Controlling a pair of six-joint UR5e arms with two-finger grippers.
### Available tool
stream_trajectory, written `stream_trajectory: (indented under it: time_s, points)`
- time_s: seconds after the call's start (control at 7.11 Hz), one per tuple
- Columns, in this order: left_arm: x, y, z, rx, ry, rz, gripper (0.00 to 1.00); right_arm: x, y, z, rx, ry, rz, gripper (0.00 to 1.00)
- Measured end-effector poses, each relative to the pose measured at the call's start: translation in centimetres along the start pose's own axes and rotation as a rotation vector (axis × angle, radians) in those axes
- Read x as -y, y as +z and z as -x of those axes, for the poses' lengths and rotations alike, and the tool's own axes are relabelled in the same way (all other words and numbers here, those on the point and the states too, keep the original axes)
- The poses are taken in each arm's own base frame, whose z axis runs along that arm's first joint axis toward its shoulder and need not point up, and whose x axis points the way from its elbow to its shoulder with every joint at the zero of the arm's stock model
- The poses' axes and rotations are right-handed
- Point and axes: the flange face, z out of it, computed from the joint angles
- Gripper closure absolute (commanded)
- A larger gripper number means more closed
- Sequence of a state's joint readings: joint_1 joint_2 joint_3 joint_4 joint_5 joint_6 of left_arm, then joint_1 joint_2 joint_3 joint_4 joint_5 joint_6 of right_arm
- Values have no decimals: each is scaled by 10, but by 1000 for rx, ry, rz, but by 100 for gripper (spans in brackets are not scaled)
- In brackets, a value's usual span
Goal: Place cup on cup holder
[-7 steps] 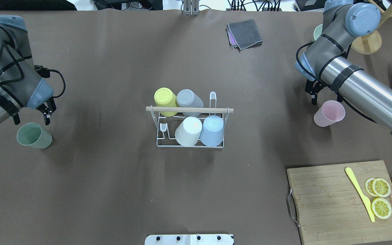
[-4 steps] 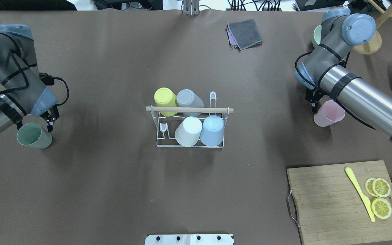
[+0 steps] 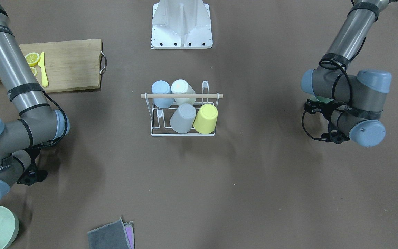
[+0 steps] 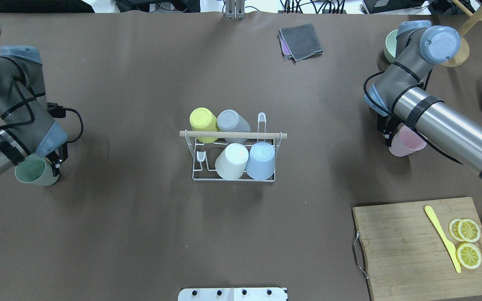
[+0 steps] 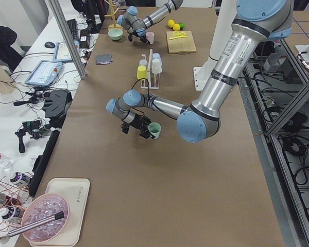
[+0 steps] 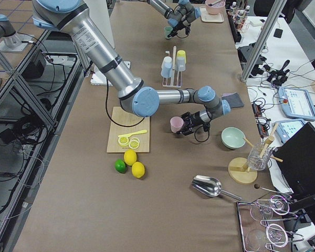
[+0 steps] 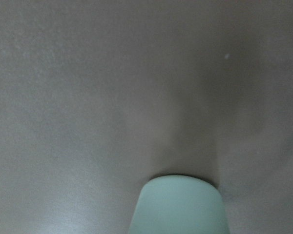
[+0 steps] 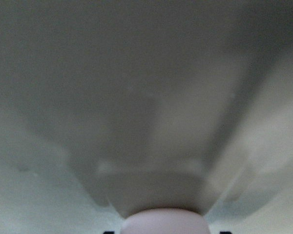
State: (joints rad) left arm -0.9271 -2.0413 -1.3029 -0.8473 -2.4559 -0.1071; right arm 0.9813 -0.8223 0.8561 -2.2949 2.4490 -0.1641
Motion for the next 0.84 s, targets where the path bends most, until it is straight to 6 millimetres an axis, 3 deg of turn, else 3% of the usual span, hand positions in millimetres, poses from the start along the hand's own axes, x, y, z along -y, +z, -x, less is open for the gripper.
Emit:
stream_trajectory:
  time_s: [0.28,0.42,0.56,0.84]
  points:
    - [-1,4,4,-38,-15,9,100,-1,-2,-1,10,6,0,63]
    - [-1,-6,9,-71,-24,-1,100,-5,-11,-1,18,7,-10,63]
    - [-1,-24,20,-117,-30,-31,100,-11,-26,0,24,-1,-34,63]
    - [0,-74,46,-212,-28,-146,100,-41,-75,8,42,-100,-150,63]
